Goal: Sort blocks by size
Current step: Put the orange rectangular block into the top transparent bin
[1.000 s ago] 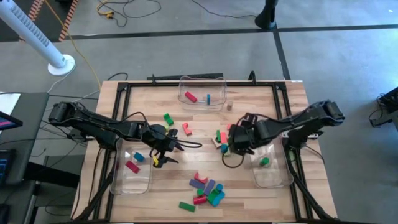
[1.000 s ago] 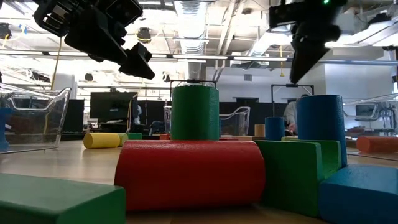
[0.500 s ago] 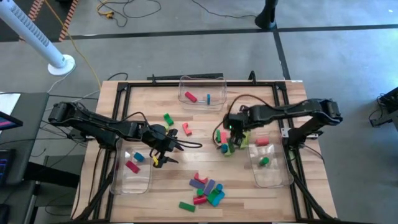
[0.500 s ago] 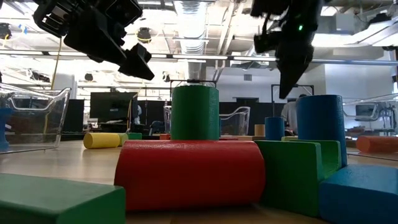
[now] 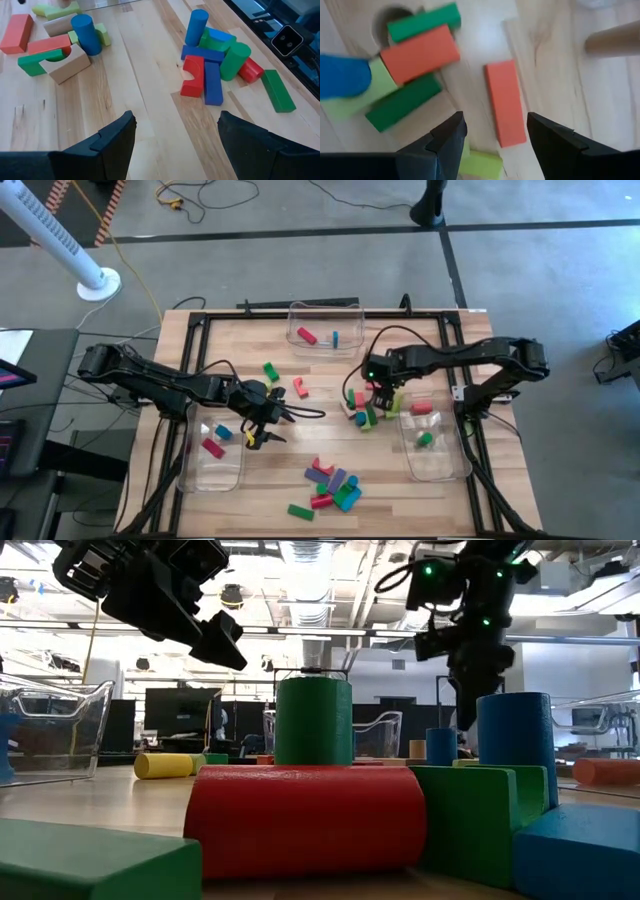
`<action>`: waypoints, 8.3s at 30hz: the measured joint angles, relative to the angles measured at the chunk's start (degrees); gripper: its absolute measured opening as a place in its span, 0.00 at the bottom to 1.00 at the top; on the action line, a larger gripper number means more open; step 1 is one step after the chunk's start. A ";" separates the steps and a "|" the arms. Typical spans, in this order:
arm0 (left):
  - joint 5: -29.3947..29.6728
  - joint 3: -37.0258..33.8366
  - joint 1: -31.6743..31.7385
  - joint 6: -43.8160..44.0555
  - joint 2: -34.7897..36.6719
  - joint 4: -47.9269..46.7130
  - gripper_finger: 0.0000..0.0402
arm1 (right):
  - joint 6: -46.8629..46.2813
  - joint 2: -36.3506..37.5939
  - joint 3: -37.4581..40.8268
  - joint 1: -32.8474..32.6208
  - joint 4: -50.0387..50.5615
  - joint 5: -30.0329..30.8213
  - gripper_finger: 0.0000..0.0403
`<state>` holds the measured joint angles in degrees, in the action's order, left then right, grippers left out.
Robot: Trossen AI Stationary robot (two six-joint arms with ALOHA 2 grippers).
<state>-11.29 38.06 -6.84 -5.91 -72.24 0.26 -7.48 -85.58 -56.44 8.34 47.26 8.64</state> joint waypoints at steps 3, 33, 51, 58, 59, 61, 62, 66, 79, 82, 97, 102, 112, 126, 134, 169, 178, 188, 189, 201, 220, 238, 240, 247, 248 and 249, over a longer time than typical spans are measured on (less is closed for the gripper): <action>0.25 0.00 -0.01 0.02 0.01 0.10 0.67 | 0.48 0.00 1.29 0.21 -0.65 0.01 0.61; 1.75 0.00 0.01 -0.24 0.01 0.49 0.67 | 3.45 -0.79 13.17 6.71 -19.70 -4.22 0.61; 1.70 0.00 0.01 -0.22 0.01 0.14 0.67 | 6.81 -11.00 4.56 5.17 -12.22 -3.83 0.40; 1.84 0.00 0.01 -0.24 0.01 0.16 0.67 | 7.56 -7.65 2.95 3.68 -12.44 -3.80 0.37; 1.88 0.00 0.01 -0.25 0.01 0.21 0.67 | 7.56 -7.37 2.77 3.40 -12.40 -3.79 0.37; 2.58 0.00 0.01 -0.73 0.01 0.29 0.67 | 7.54 -6.39 2.42 2.89 -12.23 -3.75 0.37; 3.27 0.00 0.01 -1.22 0.01 0.40 0.67 | 7.53 -5.80 2.19 2.60 -12.28 -3.64 0.37; 7.55 0.00 -0.01 -4.24 0.01 0.95 0.67 | 7.48 -4.21 1.37 1.22 -11.65 -3.58 0.37; 20.19 0.00 0.01 -20.91 0.01 8.78 0.67 | 6.44 -1.80 -8.29 -7.04 -12.21 -4.06 0.38; 21.29 0.00 0.01 -26.02 0.01 11.39 0.67 | 6.44 -1.90 -10.50 -9.64 -13.17 -4.16 0.38; 23.30 2.99 -0.06 -42.41 0.01 18.59 0.67 | 7.40 -2.07 -13.49 -14.67 -23.95 -8.82 0.38; 22.25 4.38 -0.76 -45.32 -0.01 18.03 0.67 | 8.06 -3.82 -13.49 -14.17 -28.35 -11.64 0.38; 21.68 4.63 -1.83 -46.48 -0.01 13.76 0.67 | 10.60 -8.37 -17.71 -13.81 -28.97 -13.69 0.38; 21.74 4.63 -1.83 -45.08 -0.01 14.17 0.67 | 10.97 -9.40 -19.04 -13.84 -27.36 -13.89 0.38; 19.19 4.61 -1.83 -45.47 -0.01 14.23 0.67 | 10.54 -9.40 -19.04 -13.15 -28.55 -13.94 0.38; 18.02 4.55 -2.97 -45.48 -0.03 7.90 0.35 | 10.86 -16.79 -26.10 -9.86 -27.12 -22.46 0.38; 18.29 4.57 -4.08 -45.64 -0.03 7.98 0.25 | 10.53 -16.79 -26.10 -9.88 -26.79 -22.82 0.40; 18.20 4.57 -5.44 -46.96 -0.03 8.12 0.21 | 9.26 -16.79 -26.10 -9.88 -26.81 -23.94 0.40; 18.18 4.57 -5.56 -46.98 -0.03 8.21 0.21 | 9.25 -16.79 -26.10 -9.86 -26.81 -24.38 0.40; 18.11 4.57 -6.02 -48.82 -0.03 8.10 0.26 | 7.68 -16.74 -26.13 -8.64 -25.37 -26.74 0.41; 20.83 4.57 -7.33 -49.40 -0.01 10.24 0.25 | 7.32 -16.74 -26.10 -7.80 -26.86 -28.04 0.41; 24.19 4.48 -7.58 -49.26 -0.03 9.28 0.13 | 8.74 -16.67 -26.10 -7.82 -22.38 -27.44 0.52; 26.45 4.48 -7.62 -48.95 -0.03 9.15 0.13 | 8.91 -16.65 -26.10 -7.82 -19.21 -25.99 0.56; 30.00 4.50 -4.65 -48.45 -0.01 9.80 0.13 | 7.48 -16.65 -26.10 -8.17 -7.74 -21.79 0.61; 30.86 4.50 -3.87 -48.35 -0.01 9.74 0.13 | 7.27 -16.65 -26.10 -8.48 -6.34 -21.51 0.61; 31.01 4.50 -2.78 -48.10 -0.01 9.78 0.13 | 7.00 -16.65 -26.10 -8.85 -5.09 -20.96 0.61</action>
<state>19.72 42.57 -9.62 -54.01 -72.25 10.04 -0.48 -102.24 -82.54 -0.51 42.17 -12.32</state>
